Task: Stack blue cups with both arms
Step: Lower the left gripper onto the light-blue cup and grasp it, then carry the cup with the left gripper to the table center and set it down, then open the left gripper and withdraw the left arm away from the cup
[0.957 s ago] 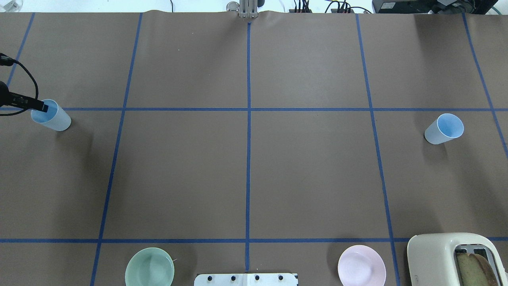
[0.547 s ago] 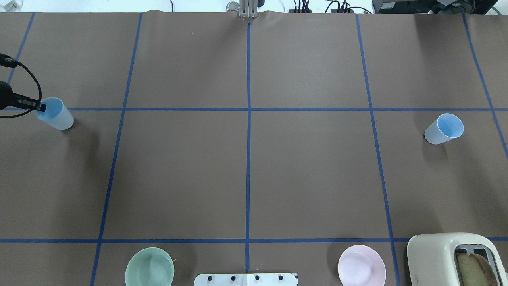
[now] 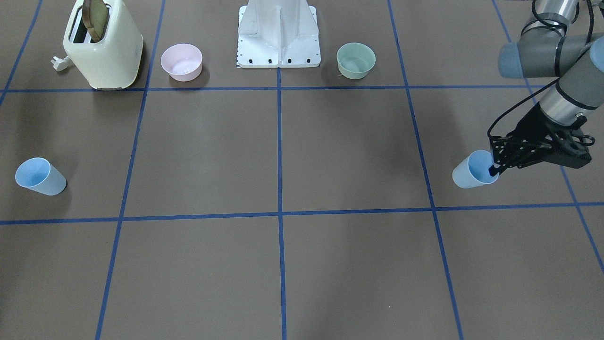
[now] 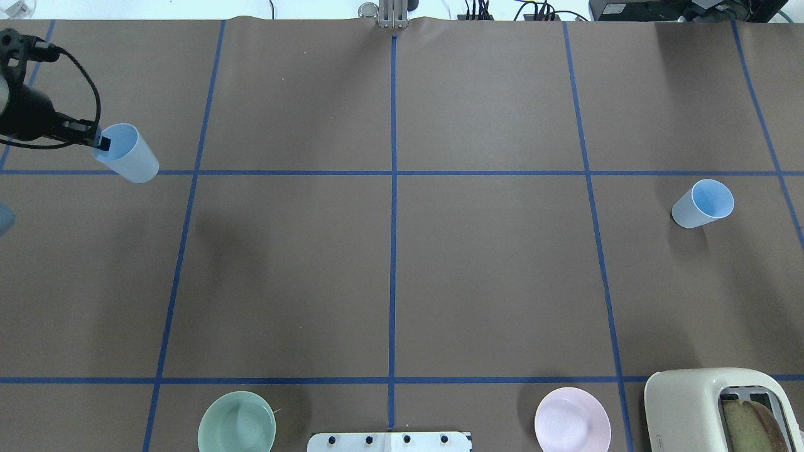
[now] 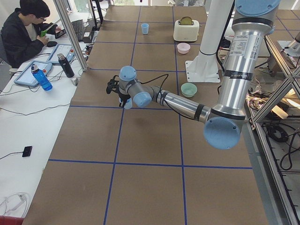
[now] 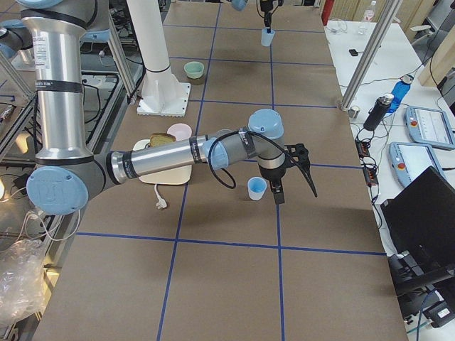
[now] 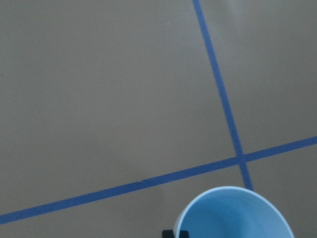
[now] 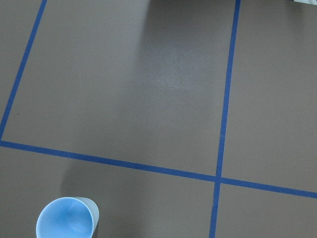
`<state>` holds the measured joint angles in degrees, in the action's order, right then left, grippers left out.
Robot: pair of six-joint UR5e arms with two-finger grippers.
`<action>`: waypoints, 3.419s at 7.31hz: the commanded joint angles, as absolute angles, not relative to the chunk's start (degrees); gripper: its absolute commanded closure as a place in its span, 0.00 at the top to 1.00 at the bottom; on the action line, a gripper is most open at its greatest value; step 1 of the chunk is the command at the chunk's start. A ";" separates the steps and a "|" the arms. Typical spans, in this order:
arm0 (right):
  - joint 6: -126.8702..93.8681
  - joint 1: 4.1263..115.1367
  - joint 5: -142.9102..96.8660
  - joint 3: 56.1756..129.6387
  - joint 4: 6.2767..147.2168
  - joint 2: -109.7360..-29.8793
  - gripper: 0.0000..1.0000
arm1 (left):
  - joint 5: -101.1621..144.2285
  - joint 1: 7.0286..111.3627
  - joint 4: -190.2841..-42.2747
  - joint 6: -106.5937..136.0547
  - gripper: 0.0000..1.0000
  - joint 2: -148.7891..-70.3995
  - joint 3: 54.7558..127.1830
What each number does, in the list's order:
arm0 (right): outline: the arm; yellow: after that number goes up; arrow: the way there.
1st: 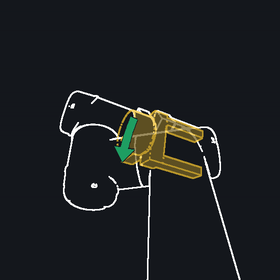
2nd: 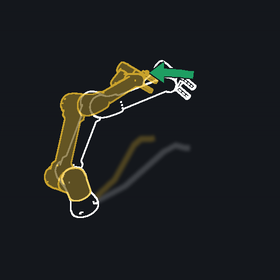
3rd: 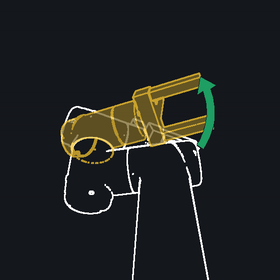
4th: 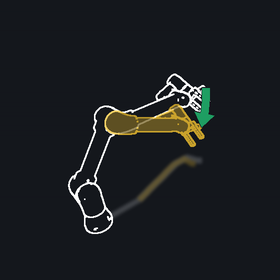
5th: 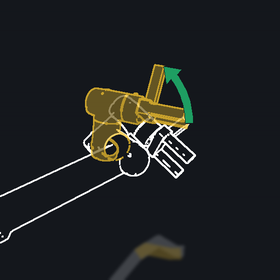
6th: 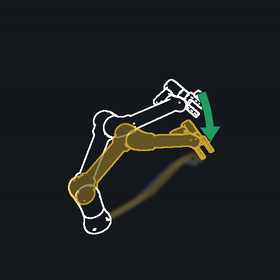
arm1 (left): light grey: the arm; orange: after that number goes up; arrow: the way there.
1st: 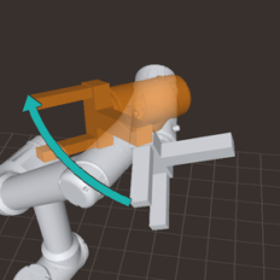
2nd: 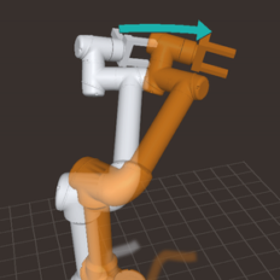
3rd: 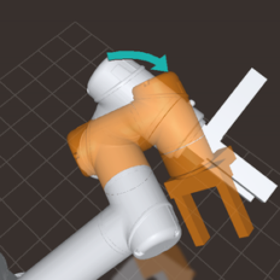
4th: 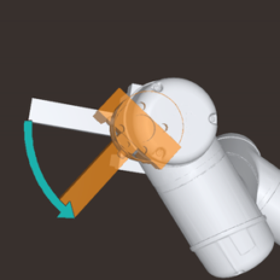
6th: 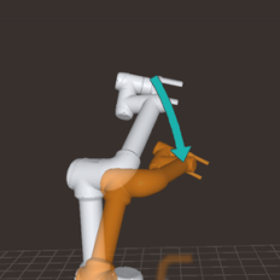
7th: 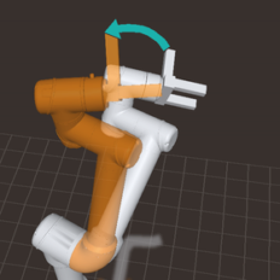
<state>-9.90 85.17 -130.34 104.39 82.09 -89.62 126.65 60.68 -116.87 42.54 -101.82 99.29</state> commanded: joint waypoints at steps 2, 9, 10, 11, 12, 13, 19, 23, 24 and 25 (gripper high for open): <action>-10.19 85.17 -130.43 104.41 82.09 -89.74 1.00 | 114.58 43.84 -109.90 64.01 0.00 -114.38 101.60; -11.51 85.08 -130.52 104.50 82.09 -89.56 1.00 | 94.57 24.70 -98.17 73.30 0.00 -132.63 93.25; -11.51 85.17 -130.43 104.50 82.09 -89.56 1.00 | 93.87 24.70 -98.00 73.13 0.00 -132.45 93.60; -11.51 85.17 -130.43 104.50 82.09 -89.56 1.00 | 93.69 24.70 -98.00 73.13 0.00 -132.36 93.43; -11.51 85.17 -130.43 104.50 82.09 -89.56 1.00 | 92.47 24.70 -98.00 73.04 0.00 -132.10 93.08; -11.51 85.17 -130.43 104.41 82.09 -89.56 1.00 | 91.16 24.52 -98.17 72.95 0.10 -131.58 93.16; -11.60 85.08 -131.04 104.76 82.00 -89.56 1.00 | 100.23 30.62 -93.72 64.91 0.99 -127.12 103.93; -17.29 81.67 -135.44 104.85 73.95 -90.52 1.00 | 122.30 59.33 -90.44 28.36 0.99 -110.27 107.76; -21.14 79.74 -135.09 104.85 70.09 -92.09 1.00 | 124.17 67.07 -90.35 16.64 0.99 -106.65 105.06; -26.14 77.89 -134.74 104.94 67.53 -93.15 1.00 | 125.32 74.46 -90.35 4.43 0.99 -103.91 101.29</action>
<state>-20.60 80.25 -134.97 104.86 71.22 -91.71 122.96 64.88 -90.43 19.71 -108.04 105.08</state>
